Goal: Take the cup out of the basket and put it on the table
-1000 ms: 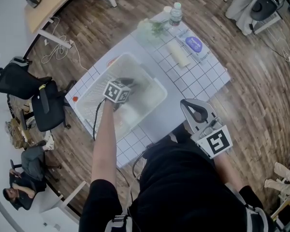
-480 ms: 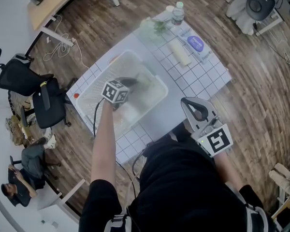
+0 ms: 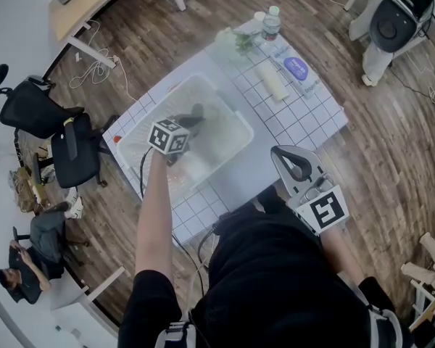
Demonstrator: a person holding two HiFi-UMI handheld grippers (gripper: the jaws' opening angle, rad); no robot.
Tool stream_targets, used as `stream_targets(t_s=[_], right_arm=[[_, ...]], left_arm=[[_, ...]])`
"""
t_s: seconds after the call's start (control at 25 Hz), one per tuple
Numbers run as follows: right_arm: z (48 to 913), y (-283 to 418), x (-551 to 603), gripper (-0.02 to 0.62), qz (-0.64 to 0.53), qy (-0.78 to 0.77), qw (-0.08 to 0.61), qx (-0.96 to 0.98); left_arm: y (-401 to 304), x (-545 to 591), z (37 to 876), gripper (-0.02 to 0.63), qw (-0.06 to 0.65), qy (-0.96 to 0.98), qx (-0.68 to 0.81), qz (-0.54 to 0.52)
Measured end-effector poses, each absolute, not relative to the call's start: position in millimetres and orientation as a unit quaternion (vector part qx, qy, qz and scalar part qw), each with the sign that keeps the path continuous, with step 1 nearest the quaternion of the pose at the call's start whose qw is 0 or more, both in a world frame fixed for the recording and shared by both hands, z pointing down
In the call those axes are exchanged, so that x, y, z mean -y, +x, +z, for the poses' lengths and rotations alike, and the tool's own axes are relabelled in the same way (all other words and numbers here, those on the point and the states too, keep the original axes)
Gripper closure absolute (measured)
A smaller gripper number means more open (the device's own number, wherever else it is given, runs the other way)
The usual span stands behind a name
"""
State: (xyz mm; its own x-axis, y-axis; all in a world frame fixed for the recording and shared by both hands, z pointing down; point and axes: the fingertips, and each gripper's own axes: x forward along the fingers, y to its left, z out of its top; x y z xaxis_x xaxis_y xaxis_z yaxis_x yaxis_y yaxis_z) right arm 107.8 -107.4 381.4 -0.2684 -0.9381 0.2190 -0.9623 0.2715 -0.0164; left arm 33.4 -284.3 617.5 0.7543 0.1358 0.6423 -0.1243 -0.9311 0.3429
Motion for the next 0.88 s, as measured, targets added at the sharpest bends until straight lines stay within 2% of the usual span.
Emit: stream_targets(t_s=[0.36, 0.88], right_arm=[[377, 106, 104, 0.58, 0.065, 0.584, 0.078, 0.805], [375, 103, 97, 0.58, 0.056, 0.544, 0.062, 0.835]], left_arm=[[28, 281, 592, 0.589, 0.169, 0.926, 0.015, 0.337], [19, 271, 504, 0.589, 0.123, 0.958, 0.092, 0.241]])
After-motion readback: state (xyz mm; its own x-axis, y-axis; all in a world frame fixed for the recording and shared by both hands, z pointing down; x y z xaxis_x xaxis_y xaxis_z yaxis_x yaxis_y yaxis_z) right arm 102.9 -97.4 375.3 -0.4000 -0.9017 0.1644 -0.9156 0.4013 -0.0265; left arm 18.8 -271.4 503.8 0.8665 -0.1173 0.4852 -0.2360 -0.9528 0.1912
